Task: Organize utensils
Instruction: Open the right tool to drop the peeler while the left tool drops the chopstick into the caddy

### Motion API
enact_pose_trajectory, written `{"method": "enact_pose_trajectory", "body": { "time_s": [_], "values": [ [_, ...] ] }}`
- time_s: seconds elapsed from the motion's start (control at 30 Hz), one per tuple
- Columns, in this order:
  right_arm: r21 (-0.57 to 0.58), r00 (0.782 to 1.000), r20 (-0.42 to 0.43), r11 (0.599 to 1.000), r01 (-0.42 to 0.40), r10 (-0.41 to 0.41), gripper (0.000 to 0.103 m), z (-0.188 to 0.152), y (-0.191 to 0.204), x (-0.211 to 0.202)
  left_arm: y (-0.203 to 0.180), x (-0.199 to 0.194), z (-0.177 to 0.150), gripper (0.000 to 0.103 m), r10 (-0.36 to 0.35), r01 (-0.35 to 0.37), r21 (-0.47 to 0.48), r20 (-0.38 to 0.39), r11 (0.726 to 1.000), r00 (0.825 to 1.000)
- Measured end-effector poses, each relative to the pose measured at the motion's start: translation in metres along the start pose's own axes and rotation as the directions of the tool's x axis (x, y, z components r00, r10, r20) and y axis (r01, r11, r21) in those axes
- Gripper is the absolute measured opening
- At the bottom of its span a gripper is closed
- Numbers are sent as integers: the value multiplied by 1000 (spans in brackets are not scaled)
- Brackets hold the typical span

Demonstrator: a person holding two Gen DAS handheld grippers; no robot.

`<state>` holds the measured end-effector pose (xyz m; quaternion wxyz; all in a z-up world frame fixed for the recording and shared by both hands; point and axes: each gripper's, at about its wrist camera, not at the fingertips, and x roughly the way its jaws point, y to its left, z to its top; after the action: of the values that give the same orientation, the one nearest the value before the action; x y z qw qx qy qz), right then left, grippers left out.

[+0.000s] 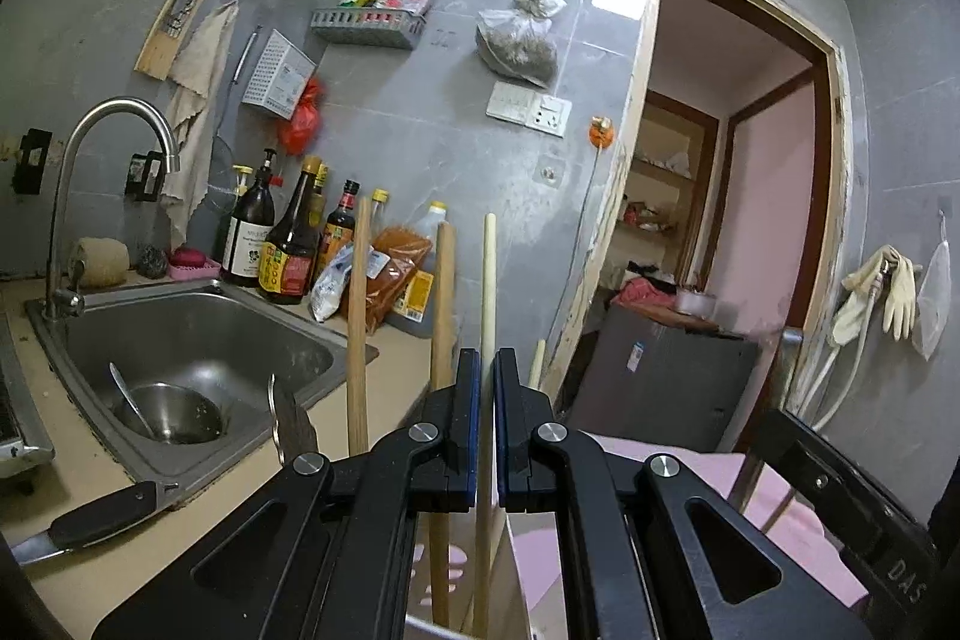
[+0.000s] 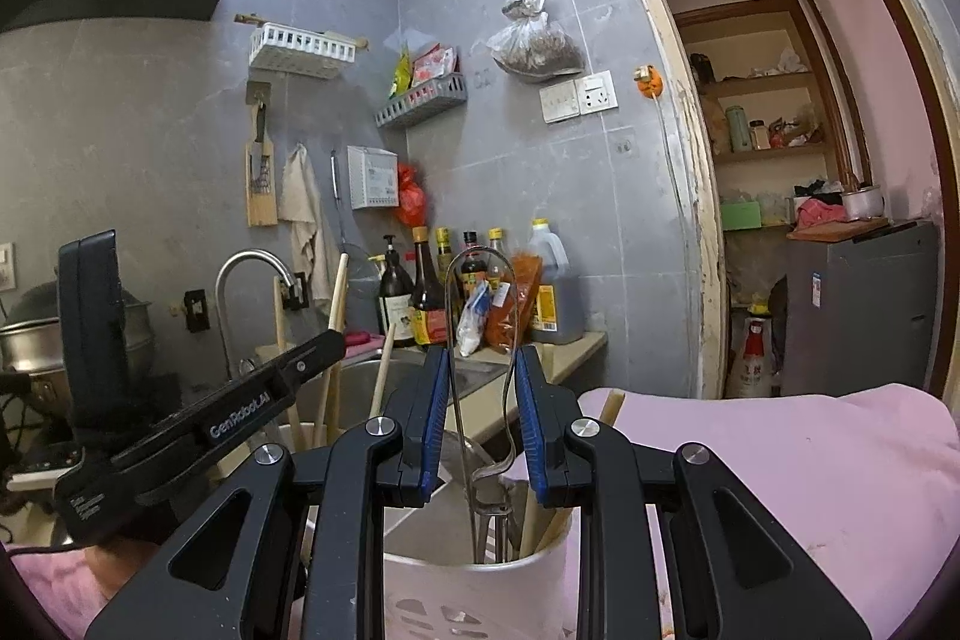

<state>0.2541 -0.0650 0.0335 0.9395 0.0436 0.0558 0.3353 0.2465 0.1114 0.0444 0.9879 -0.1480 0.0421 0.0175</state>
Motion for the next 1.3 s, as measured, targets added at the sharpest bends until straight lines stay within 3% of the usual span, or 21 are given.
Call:
{"method": "enact_pose_trajectory", "body": {
  "time_s": [0.53, 0.7, 1.03, 1.13, 1.3],
  "values": [
    [-20, 1000, -7, 1000, 12, -12, 24, -4, 4, 1, 8, -6, -13, 4, -73, 73, -2, -70, 997, 995],
    [-36, 1000, 11, 999, 14, -13, 30, -4, 7, -2, 8, -11, -11, 24, -100, 99, -11, -65, 995, 993],
    [-54, 997, 64, 997, 47, -43, 31, 1, 11, -11, 10, -21, -4, 25, -114, 113, -12, -50, 993, 992],
    [-62, 995, 80, 996, 66, -61, 36, 5, 12, -14, 9, -24, -2, 25, -116, 116, -5, -45, 993, 992],
    [-77, 990, 95, 991, 108, -100, 42, 12, 11, -22, 7, -27, -1, 33, -125, 125, -3, -49, 992, 991]
  ]
}}
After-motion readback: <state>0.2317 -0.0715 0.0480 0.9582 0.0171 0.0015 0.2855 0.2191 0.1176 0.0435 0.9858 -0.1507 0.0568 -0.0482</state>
